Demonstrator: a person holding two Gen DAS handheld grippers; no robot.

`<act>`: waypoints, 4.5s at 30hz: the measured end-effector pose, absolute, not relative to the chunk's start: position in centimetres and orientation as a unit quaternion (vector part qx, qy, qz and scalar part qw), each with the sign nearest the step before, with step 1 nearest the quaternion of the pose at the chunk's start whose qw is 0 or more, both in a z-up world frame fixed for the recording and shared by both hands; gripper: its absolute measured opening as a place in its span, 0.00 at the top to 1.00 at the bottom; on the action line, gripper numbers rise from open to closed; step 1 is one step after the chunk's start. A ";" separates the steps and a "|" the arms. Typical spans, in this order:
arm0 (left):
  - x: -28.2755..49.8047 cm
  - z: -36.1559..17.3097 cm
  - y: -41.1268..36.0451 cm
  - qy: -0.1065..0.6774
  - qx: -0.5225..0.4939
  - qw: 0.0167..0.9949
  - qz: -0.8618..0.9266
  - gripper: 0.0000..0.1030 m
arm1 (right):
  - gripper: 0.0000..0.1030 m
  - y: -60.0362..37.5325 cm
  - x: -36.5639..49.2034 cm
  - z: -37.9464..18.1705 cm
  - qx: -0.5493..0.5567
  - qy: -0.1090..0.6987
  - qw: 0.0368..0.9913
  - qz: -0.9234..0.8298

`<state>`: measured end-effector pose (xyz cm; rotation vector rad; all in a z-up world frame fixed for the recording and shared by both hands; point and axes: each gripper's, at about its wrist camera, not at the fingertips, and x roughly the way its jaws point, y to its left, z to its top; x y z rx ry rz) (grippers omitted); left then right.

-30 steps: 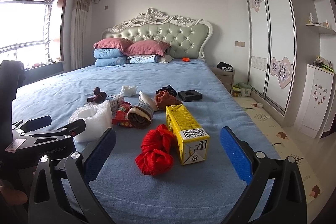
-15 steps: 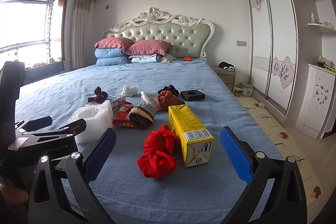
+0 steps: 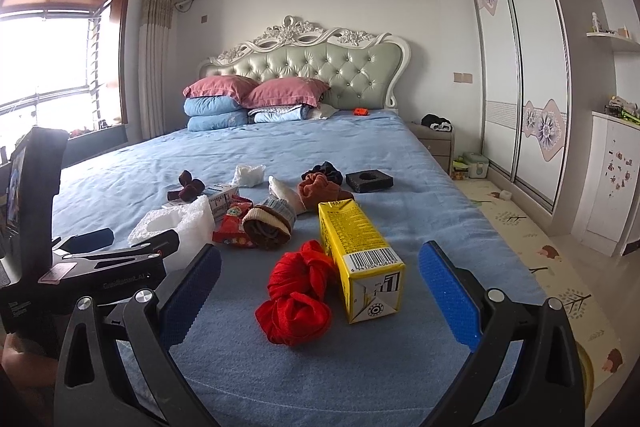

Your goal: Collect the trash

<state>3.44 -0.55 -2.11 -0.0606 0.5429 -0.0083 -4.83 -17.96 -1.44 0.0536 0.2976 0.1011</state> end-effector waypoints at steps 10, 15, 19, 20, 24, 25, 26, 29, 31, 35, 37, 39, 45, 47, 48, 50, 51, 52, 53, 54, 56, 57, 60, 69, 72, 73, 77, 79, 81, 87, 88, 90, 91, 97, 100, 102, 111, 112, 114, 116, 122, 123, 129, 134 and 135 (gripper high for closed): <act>5.7 -3.0 -2.8 0.282 -0.016 0.959 -0.009 0.03 | 0.08 -18.2 -4.7 -1.8 0.038 0.150 0.986 0.063; 7.6 -3.4 -2.8 0.304 -0.028 0.952 0.029 0.03 | 0.08 -18.2 -4.7 -1.9 0.035 0.154 0.985 0.068; 8.7 -3.5 -2.0 0.325 -0.055 0.944 0.020 0.04 | 0.07 -18.0 -4.7 -2.0 0.030 0.155 0.985 0.070; 8.8 -3.6 -1.9 0.324 -0.057 0.944 0.018 0.04 | 0.08 -17.9 -4.8 -2.0 0.028 0.155 0.985 0.071; 8.8 -3.6 -1.9 0.324 -0.053 0.944 0.016 0.09 | 0.08 -17.5 -4.9 -2.0 0.026 0.153 0.985 0.074; 8.7 -3.7 -2.0 0.324 -0.048 0.945 0.016 0.11 | 0.08 -17.4 -5.0 -2.0 0.027 0.151 0.985 0.075; 8.6 -3.7 -2.0 0.321 -0.047 0.946 0.015 0.12 | 0.07 -17.3 -5.1 -1.9 0.026 0.150 0.985 0.076; 8.4 -3.7 -2.0 0.315 -0.039 0.948 0.016 0.14 | 0.08 -16.7 -5.2 -1.8 0.015 0.149 0.986 0.075; 8.2 -3.6 -1.8 0.310 -0.031 0.950 0.018 0.14 | 0.08 -16.3 -5.4 -1.8 0.008 0.146 0.986 0.077; 6.4 -3.1 -0.5 0.287 -0.034 0.957 0.011 0.14 | 0.08 -15.8 -5.5 -1.5 0.006 0.142 0.986 0.084; 5.4 -2.8 0.3 0.280 -0.037 0.959 0.005 0.14 | 0.08 -15.6 -5.5 -1.5 0.007 0.143 0.985 0.092; 4.4 -2.7 1.2 0.273 -0.039 0.961 -0.007 0.14 | 0.12 -15.2 -5.0 -1.7 0.009 0.152 0.983 0.101; 2.5 -2.2 2.5 0.258 -0.034 0.965 -0.025 0.14 | 0.28 -14.4 -3.0 -2.9 0.020 0.190 0.974 0.118; 2.3 -2.2 2.5 0.258 -0.032 0.965 -0.031 0.14 | 0.28 -14.3 -2.6 -3.0 0.019 0.190 0.975 0.109; 2.3 -2.2 2.5 0.257 -0.031 0.965 -0.036 0.13 | 0.28 -14.2 -2.4 -3.1 0.014 0.193 0.976 0.101; 2.3 -2.3 2.2 0.258 -0.023 0.965 -0.043 0.13 | 0.29 -14.1 -1.4 -3.3 0.002 0.208 0.974 0.088; 2.3 -2.4 2.0 0.258 -0.020 0.965 -0.045 0.13 | 0.30 -14.3 -1.0 -3.6 0.001 0.218 0.972 0.083; 2.3 -2.4 1.9 0.258 -0.019 0.965 -0.048 0.13 | 0.33 -14.4 -0.4 -3.9 0.001 0.229 0.970 0.076; 2.4 -2.5 1.7 0.260 -0.020 0.964 -0.053 0.13 | 0.34 -14.6 0.1 -4.2 0.000 0.240 0.969 0.062; 2.4 -2.5 1.6 0.260 -0.021 0.964 -0.057 0.13 | 0.36 -14.8 0.6 -4.6 0.000 0.252 0.967 0.050; 2.4 -2.6 1.4 0.261 -0.020 0.963 -0.062 0.13 | 0.40 -15.3 1.4 -5.3 0.002 0.275 0.961 0.039; 2.3 -2.7 1.2 0.260 -0.017 0.963 -0.064 0.13 | 0.51 -15.6 1.7 -5.6 0.004 0.281 0.959 0.032; 2.0 -2.6 0.8 0.257 -0.013 0.963 -0.075 0.13 | 0.64 -16.7 1.4 -5.6 0.022 0.275 0.960 0.039; 0.5 -1.0 -1.5 0.241 0.000 0.965 -0.108 0.13 | 0.65 -17.9 -1.7 -3.1 0.031 0.218 0.973 0.068; 0.0 -0.2 -2.9 0.231 0.007 0.965 -0.122 0.13 | 0.65 -18.9 -2.5 -2.0 0.040 0.208 0.975 0.071; -0.2 0.0 -3.4 0.230 0.009 0.965 -0.128 0.13 | 0.65 -19.3 -2.8 -1.6 0.042 0.203 0.976 0.069; -0.2 0.6 -6.1 0.231 0.009 0.960 -0.158 0.13 | 0.65 -21.6 -4.1 -0.4 0.044 0.184 0.981 0.046; 0.0 0.8 -8.0 0.233 0.013 0.956 -0.175 0.13 | 0.65 -23.5 -4.6 0.1 0.056 0.183 0.981 0.039; 0.0 0.9 -10.1 0.236 0.019 0.952 -0.195 0.13 | 0.65 -25.8 -5.1 0.3 0.068 0.185 0.980 0.029; 0.3 0.6 -18.9 0.244 0.052 0.930 -0.271 0.13 | 0.65 -32.9 -7.6 -0.2 0.070 0.189 0.979 -0.035; 0.4 0.5 -20.4 0.246 0.057 0.926 -0.282 0.13 | 0.65 -34.0 -8.0 -0.3 0.066 0.190 0.978 -0.049; 0.4 0.1 -23.8 0.250 0.068 0.917 -0.304 0.13 | 0.65 -36.0 -8.9 -0.7 0.060 0.193 0.977 -0.071; 0.5 -0.2 -25.2 0.253 0.071 0.912 -0.314 0.13 | 0.65 -37.1 -9.2 -0.9 0.062 0.197 0.975 -0.078; 0.7 -1.2 -33.9 0.278 0.096 0.875 -0.384 0.13 | 0.65 -43.6 -11.0 -2.4 0.081 0.221 0.964 -0.125; 0.6 -1.4 -37.9 0.278 0.126 0.860 -0.409 0.13 | 0.65 -46.5 -11.5 -3.4 0.100 0.237 0.957 -0.136; 0.9 -2.0 -40.9 0.288 0.156 0.843 -0.427 0.13 | 0.65 -48.4 -11.6 -4.4 0.107 0.254 0.950 -0.144; 7.6 -9.0 -52.1 0.509 0.208 0.699 -0.457 0.13 | 0.64 -54.2 -9.5 -12.2 0.129 0.373 0.903 -0.171; 8.1 -9.6 -52.6 0.522 0.216 0.689 -0.454 0.13 | 0.64 -54.6 -9.3 -12.9 0.132 0.381 0.899 -0.169; 8.8 -10.6 -53.6 0.542 0.224 0.682 -0.437 0.12 | 0.63 -54.9 -8.9 -14.2 0.134 0.396 0.894 -0.160; 9.8 -11.5 -54.6 0.558 0.222 0.678 -0.424 0.08 | 0.49 -54.6 -8.6 -15.2 0.116 0.404 0.893 -0.162; 10.7 -13.6 -54.9 0.592 0.224 0.658 -0.408 0.04 | 0.17 -53.2 -8.6 -17.0 0.081 0.410 0.890 -0.183; 10.6 -13.7 -54.9 0.592 0.226 0.656 -0.410 0.04 | 0.17 -53.3 -8.7 -17.1 0.092 0.410 0.889 -0.180; 9.4 -12.2 -53.9 0.545 0.215 0.677 -0.445 0.04 | 0.17 -53.9 -9.9 -16.2 0.128 0.394 0.892 -0.181; 7.3 -7.8 -50.9 0.462 0.185 0.734 -0.461 0.04 | 0.18 -52.1 -11.3 -13.7 0.097 0.326 0.919 -0.197; 6.8 -7.0 -50.1 0.442 0.181 0.749 -0.459 0.04 | 0.17 -51.4 -11.7 -13.0 0.083 0.309 0.925 -0.202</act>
